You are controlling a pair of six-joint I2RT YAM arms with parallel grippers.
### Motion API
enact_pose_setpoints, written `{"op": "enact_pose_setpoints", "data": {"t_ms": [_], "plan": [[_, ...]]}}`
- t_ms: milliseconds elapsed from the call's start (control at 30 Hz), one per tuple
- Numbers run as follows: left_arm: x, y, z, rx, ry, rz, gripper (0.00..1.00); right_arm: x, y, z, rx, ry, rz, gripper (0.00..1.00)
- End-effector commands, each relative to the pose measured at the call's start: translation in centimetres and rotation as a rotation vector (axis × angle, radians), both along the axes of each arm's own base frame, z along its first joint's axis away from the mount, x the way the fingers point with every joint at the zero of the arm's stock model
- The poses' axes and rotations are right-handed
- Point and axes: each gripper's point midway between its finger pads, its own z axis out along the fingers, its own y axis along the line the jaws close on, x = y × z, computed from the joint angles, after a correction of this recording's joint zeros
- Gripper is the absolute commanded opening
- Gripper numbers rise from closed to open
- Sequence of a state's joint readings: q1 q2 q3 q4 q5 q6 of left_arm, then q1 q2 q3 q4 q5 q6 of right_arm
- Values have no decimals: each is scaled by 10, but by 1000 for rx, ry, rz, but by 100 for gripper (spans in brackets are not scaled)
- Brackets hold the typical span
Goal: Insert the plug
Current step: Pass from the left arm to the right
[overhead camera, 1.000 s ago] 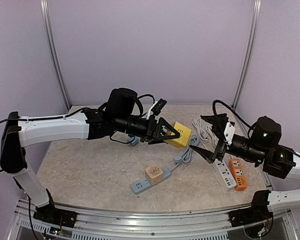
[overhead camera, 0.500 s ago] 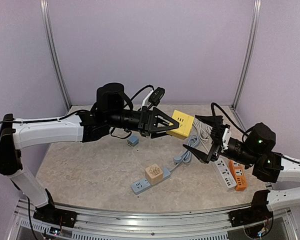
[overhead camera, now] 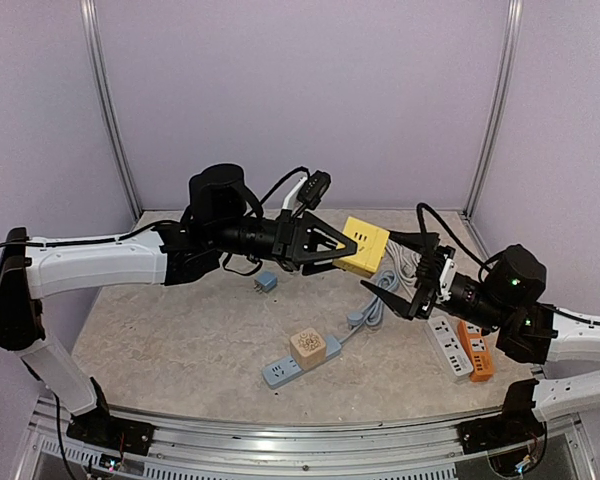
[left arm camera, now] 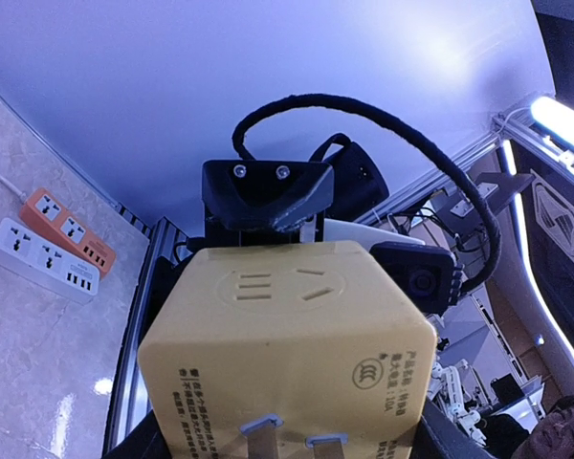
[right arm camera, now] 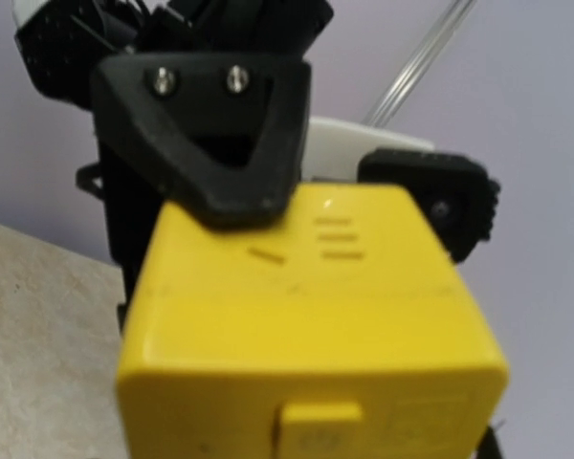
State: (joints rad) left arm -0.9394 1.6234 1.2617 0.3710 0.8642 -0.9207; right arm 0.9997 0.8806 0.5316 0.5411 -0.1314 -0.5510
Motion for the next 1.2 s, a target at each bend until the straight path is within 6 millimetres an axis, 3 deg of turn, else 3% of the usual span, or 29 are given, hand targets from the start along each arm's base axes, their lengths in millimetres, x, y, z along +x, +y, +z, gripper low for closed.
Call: {"op": "enact_pose_setpoints", "data": {"t_ms": [0,267,800,867,967,1000,1067,1167], "plan": [[-5,2,6,-38,-19,-25,10,-10,1,19,50,-50,42,75],[-5,1,6,-44,-9,-38,10,-17,8,25,43,-74,92,67],[-4,2,4,-44,0,-35,10,-17,8,35,66,-97,93,67],[-3,2,3,-43,1,-34,10,-19,8,34,60,-96,100,59],[-1,2,2,-43,8,-29,14,-20,9,32,51,-91,110,29],[-1,2,3,-43,9,-28,18,-21,9,31,47,-89,117,22],[2,3,1,-40,16,-18,37,-22,9,30,45,-80,122,11],[6,7,0,-42,21,-1,46,-23,8,29,43,-60,124,3]]}}
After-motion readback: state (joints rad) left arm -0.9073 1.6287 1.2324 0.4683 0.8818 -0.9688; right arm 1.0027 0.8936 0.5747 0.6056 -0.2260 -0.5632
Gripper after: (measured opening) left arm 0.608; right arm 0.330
